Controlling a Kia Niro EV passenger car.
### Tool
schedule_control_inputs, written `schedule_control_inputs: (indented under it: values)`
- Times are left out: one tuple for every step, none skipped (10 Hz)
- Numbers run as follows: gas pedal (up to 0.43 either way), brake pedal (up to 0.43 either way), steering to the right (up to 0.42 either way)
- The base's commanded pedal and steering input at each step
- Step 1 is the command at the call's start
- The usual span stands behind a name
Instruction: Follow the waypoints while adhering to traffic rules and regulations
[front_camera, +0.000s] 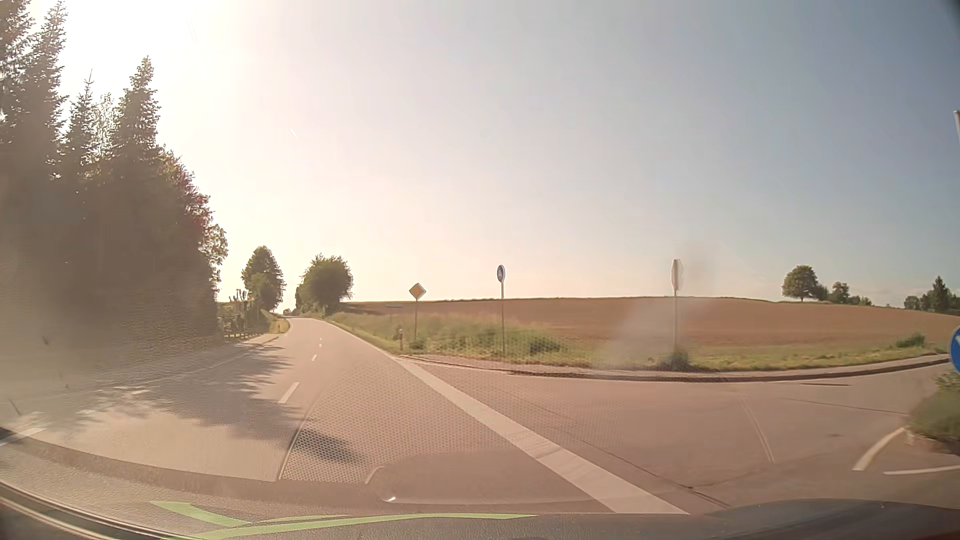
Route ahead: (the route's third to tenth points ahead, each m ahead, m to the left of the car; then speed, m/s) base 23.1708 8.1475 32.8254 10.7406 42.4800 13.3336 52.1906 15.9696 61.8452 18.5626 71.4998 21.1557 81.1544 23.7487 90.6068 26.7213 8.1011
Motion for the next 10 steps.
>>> schedule_control_inputs:
  values:
    - [0.378,0.000,-0.166]
    - [0.390,0.000,-0.158]
    - [0.390,0.000,-0.155]
    - [0.390,0.000,-0.145]
    - [0.390,0.000,-0.115]
    - [0.398,0.000,-0.081]
    - [0.398,0.000,-0.056]
    - [0.398,0.000,-0.036]
    - [0.409,0.000,-0.031]
    - [0.409,0.000,-0.031]
